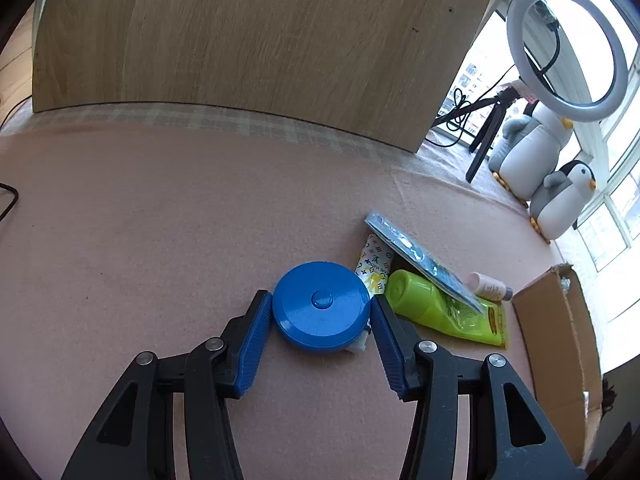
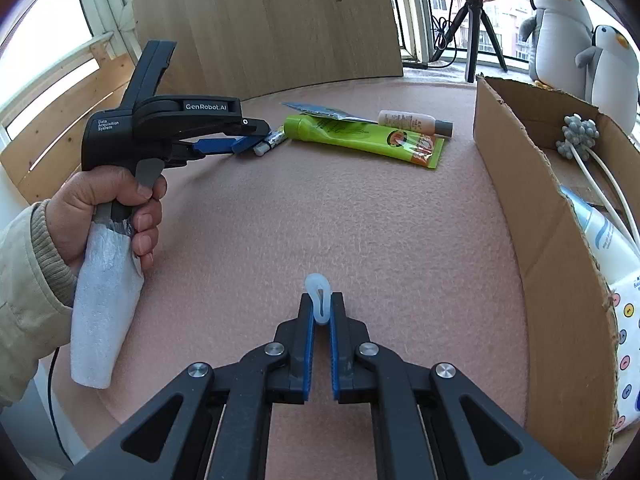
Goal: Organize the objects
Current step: 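Grasp the blue round container with the left gripper while the right gripper holds the cap, then carry the cap and blue container into the cardboard box and open both grippers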
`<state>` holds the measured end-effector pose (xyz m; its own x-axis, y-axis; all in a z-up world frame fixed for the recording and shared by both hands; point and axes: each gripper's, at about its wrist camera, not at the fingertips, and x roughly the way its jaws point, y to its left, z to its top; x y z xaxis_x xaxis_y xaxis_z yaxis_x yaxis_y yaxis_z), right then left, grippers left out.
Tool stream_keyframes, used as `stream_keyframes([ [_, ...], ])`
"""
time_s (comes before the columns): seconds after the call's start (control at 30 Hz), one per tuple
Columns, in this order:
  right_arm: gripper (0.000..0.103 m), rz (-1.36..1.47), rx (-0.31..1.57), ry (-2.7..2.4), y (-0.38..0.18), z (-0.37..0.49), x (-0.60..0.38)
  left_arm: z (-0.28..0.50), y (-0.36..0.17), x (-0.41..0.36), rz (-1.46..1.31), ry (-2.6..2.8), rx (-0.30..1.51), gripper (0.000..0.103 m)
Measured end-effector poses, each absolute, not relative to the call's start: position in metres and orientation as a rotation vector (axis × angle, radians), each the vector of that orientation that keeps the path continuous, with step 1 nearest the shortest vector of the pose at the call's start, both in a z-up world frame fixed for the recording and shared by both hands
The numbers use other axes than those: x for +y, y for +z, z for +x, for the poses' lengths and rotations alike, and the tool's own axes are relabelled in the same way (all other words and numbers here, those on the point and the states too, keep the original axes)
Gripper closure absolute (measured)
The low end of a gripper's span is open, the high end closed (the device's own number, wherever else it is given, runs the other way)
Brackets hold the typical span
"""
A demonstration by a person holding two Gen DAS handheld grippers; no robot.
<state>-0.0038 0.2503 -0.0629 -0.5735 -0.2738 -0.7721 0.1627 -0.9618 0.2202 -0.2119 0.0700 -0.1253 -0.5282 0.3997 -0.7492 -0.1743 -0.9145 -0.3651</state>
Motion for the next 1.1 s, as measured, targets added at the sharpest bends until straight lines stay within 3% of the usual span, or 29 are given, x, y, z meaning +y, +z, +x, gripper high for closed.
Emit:
stream_keyframes([
  [0.23,0.097,1.3,-0.15,-2.588,-0.062,-0.002,0.248,-0.189,-0.119,0.053,-1.281,2.486,-0.372,0.05],
  [0.73,0.097,1.214,-0.057,-2.524,-0.039,0.01,0.196,0.003,-0.096,0.02,-1.35,2.568,-0.168,0.049],
  [1.1,0.097,1.074,-0.026,-2.537,0.004,0.028,0.175,0.039,-0.051,0.025,-1.233,2.603,-0.124,0.049],
])
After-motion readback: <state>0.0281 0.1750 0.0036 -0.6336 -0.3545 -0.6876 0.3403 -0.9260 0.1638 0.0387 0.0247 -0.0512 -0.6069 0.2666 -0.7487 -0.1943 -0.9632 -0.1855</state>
